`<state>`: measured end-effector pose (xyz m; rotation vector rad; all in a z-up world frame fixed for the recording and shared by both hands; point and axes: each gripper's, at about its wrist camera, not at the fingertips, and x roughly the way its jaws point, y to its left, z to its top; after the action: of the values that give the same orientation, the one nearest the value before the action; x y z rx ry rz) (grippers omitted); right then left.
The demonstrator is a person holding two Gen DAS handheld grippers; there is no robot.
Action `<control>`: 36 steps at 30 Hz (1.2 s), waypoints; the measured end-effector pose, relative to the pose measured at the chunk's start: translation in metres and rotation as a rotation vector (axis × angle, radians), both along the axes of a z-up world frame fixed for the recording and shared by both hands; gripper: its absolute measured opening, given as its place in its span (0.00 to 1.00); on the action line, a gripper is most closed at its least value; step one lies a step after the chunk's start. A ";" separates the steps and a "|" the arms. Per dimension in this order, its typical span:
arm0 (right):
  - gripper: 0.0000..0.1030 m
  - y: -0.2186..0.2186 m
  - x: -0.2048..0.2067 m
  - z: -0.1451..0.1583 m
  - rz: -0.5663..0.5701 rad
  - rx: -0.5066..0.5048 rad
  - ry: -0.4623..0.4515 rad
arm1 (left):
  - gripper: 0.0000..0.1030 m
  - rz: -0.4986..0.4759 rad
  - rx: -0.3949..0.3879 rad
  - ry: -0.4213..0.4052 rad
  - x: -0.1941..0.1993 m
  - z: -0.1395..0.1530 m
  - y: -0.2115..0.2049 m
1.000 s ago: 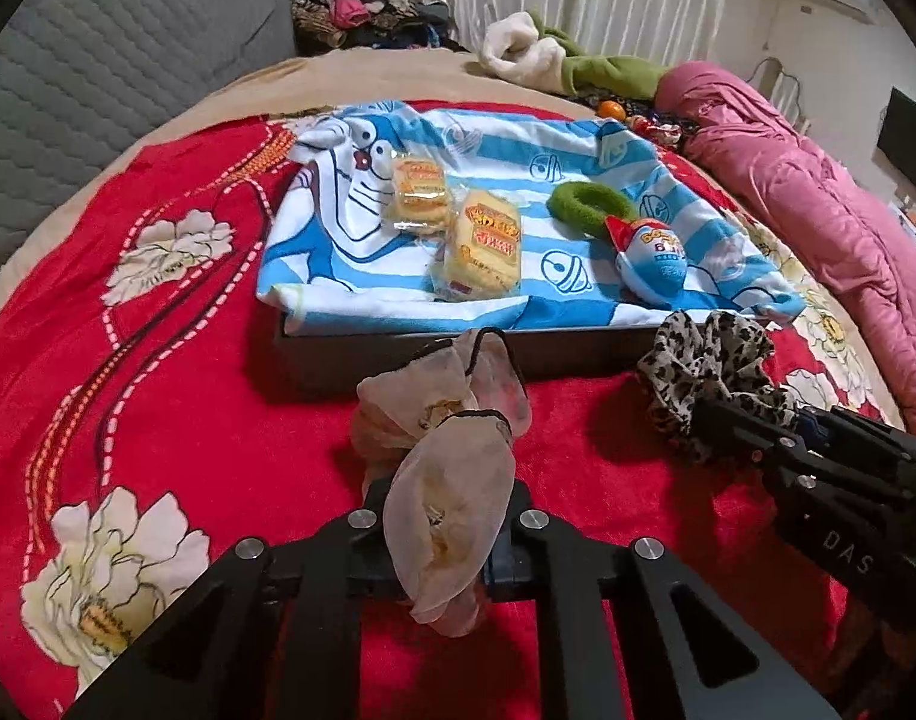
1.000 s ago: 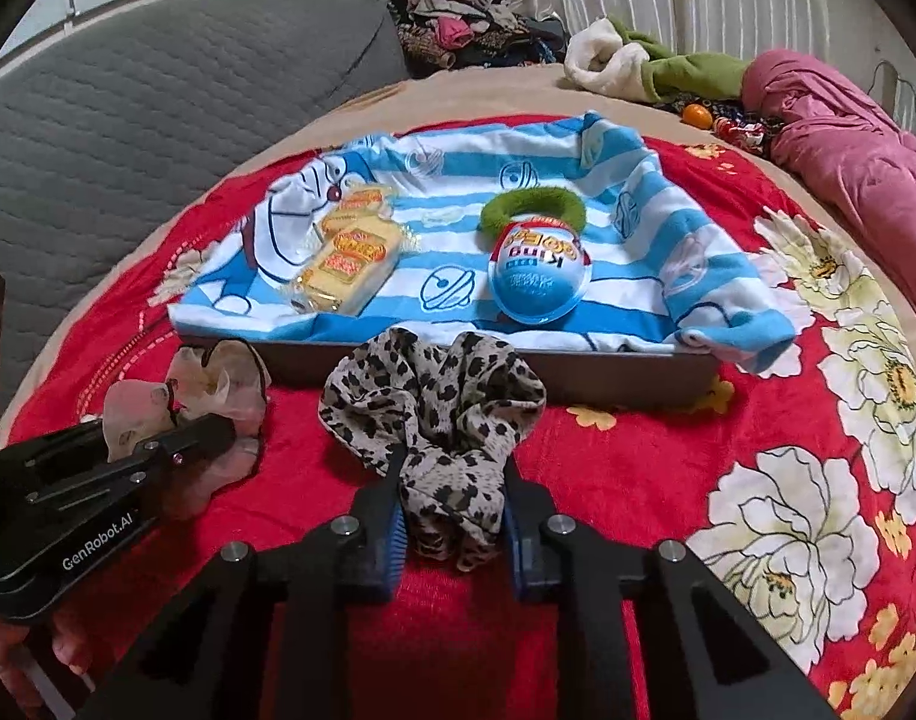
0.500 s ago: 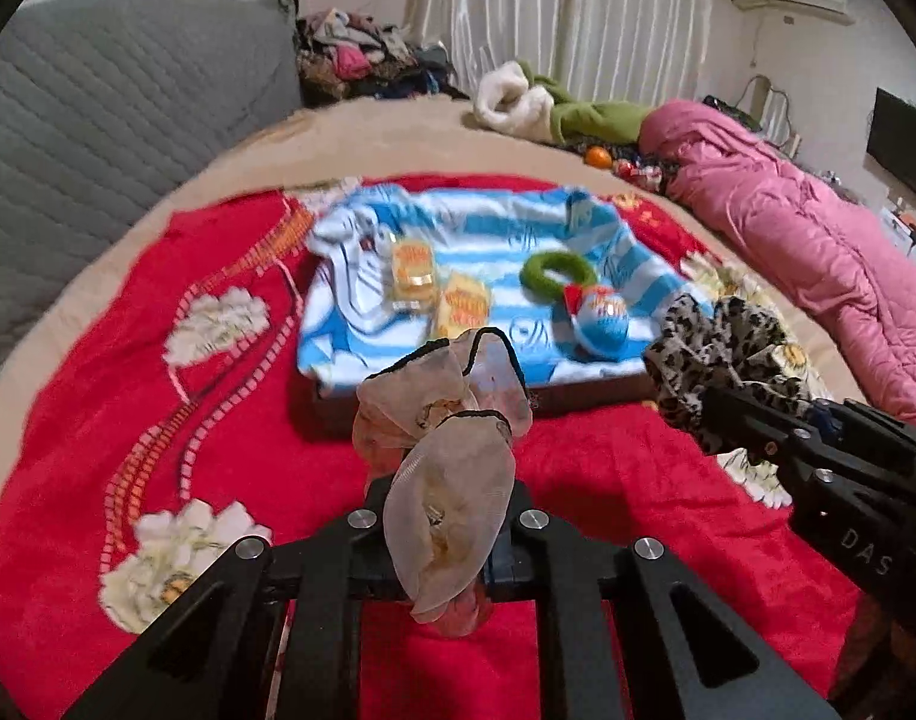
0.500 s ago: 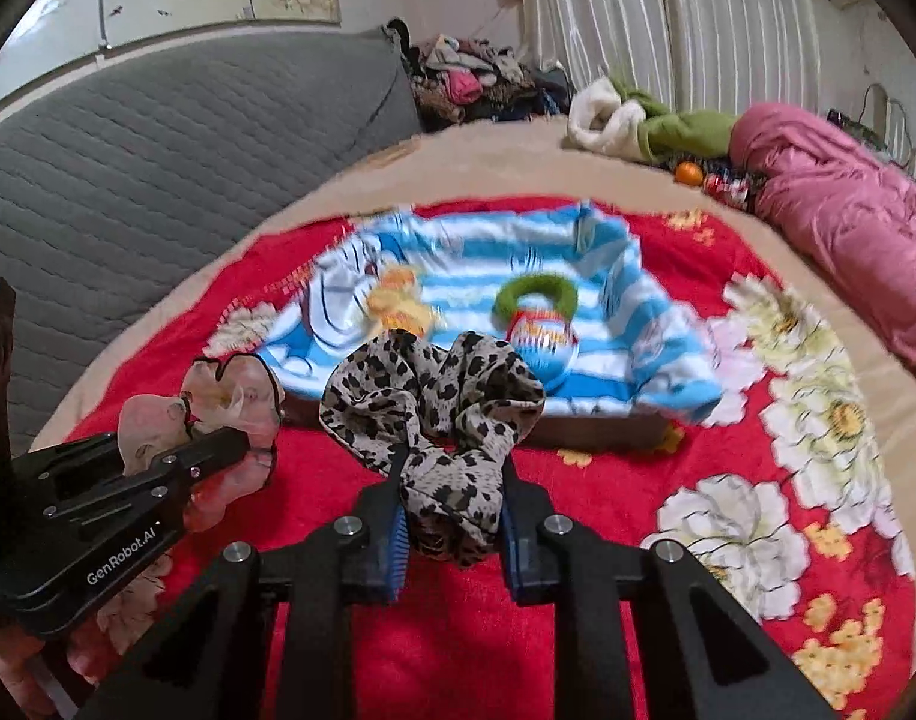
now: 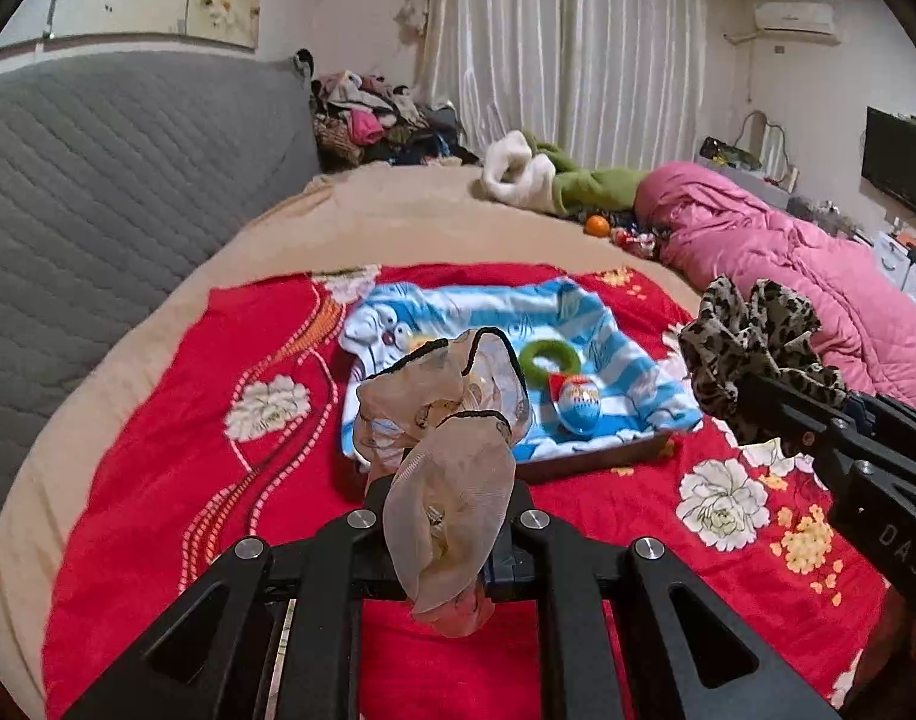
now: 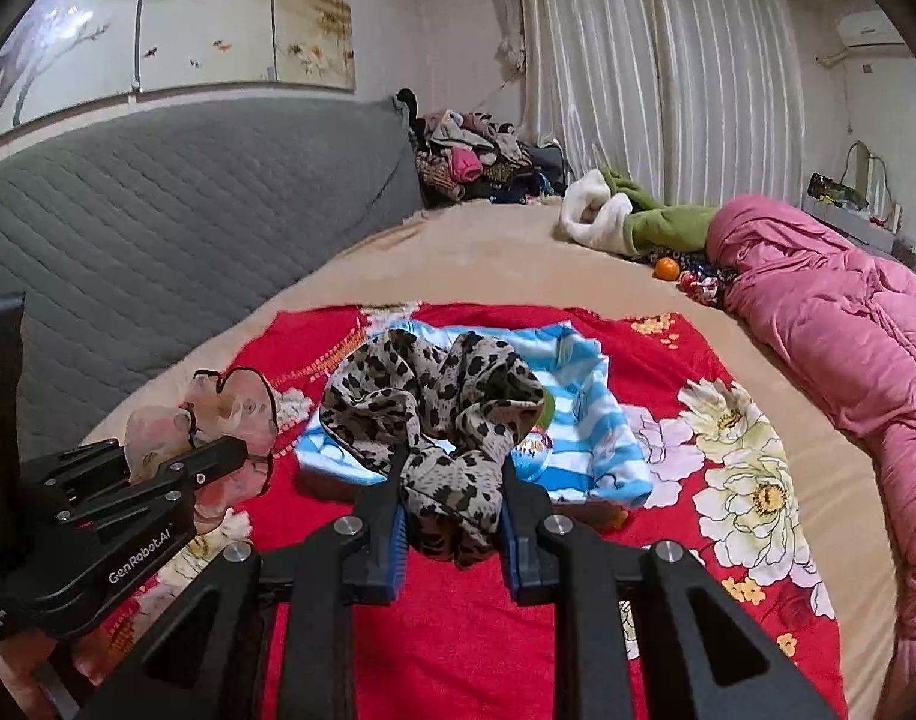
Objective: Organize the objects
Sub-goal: 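Lift pink scrunchie with left tool while right tool lifts leopard scrunchie over tray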
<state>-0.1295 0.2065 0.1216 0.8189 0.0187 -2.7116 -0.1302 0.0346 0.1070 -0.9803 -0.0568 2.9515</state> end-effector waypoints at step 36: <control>0.23 -0.015 -0.038 0.032 0.012 0.022 0.061 | 0.15 0.007 -0.016 0.035 -0.051 0.033 -0.005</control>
<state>-0.1676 0.1914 0.1536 0.7391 0.0671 -2.7290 -0.1811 0.0292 0.1397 -0.9318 -0.0351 2.9791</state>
